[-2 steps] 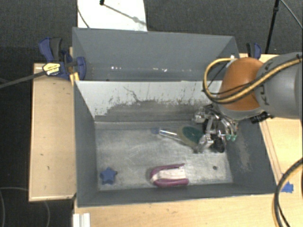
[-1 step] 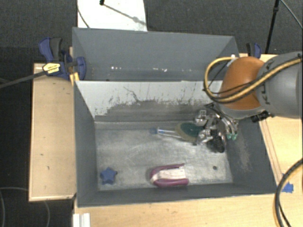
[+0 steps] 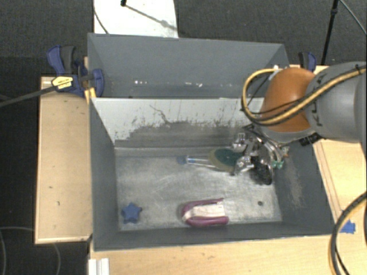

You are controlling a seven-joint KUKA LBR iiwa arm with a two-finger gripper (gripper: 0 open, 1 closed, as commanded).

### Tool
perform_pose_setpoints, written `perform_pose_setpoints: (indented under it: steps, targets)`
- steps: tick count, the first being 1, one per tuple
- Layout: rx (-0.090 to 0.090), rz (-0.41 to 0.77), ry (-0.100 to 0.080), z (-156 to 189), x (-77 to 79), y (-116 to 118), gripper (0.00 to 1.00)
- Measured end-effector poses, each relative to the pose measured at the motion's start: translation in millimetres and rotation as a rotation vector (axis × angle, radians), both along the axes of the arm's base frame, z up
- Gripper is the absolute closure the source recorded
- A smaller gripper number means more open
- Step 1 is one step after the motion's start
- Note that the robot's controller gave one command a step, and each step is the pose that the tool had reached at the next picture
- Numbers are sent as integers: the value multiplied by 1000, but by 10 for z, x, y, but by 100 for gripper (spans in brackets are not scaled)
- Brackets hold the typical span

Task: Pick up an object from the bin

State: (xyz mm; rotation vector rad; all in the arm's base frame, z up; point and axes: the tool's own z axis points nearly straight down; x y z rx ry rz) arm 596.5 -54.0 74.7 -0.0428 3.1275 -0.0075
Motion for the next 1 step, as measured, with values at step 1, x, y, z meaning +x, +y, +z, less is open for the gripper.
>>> perform_pose_setpoints:
  steps: [1]
  targets:
    - [0,209,4,1513,-300,-202,100]
